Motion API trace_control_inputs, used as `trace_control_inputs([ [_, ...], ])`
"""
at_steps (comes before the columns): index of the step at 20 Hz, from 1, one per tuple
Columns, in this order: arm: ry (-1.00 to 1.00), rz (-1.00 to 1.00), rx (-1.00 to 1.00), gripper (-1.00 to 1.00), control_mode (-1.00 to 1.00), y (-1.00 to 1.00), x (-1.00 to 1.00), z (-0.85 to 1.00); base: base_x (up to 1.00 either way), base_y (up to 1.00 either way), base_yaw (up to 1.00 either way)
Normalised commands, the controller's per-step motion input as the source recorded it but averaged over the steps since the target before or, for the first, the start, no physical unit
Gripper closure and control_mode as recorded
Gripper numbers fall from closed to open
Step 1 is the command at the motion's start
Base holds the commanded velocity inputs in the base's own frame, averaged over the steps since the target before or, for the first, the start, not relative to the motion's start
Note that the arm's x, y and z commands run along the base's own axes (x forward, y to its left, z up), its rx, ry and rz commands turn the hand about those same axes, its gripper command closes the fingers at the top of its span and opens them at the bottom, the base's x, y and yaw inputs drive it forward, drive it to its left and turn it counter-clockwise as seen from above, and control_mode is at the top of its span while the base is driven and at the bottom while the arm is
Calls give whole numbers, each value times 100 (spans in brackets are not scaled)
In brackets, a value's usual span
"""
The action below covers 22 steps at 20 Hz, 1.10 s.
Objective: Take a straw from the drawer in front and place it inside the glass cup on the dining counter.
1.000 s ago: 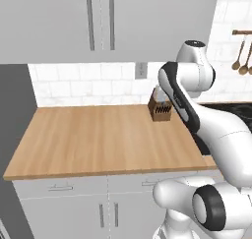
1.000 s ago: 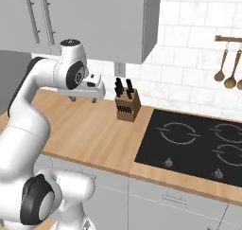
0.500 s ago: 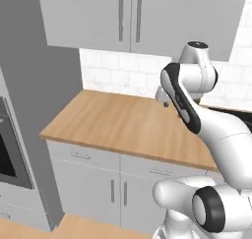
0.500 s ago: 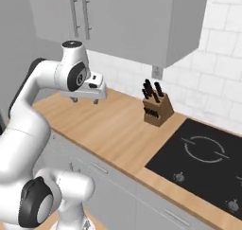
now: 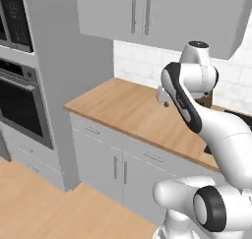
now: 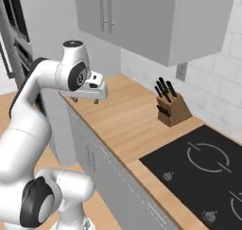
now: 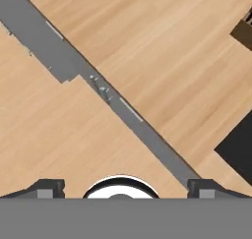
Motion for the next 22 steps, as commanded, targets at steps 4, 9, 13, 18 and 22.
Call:
trace_control_inputs([
  [4, 0, 0, 0, -100, 100, 0, 0, 0, -29, -52, 55],
  [9, 0, 0, 0, -100, 100, 0, 0, 0, -14, -55, 52],
  [13, 0, 0, 0, -100, 100, 0, 0, 0, 0, -84, 49],
  [18, 0, 0, 0, -100, 100, 0, 0, 0, -18, -74, 38],
  [22, 0, 0, 0, -100, 100, 0, 0, 0, -44, -39, 35],
])
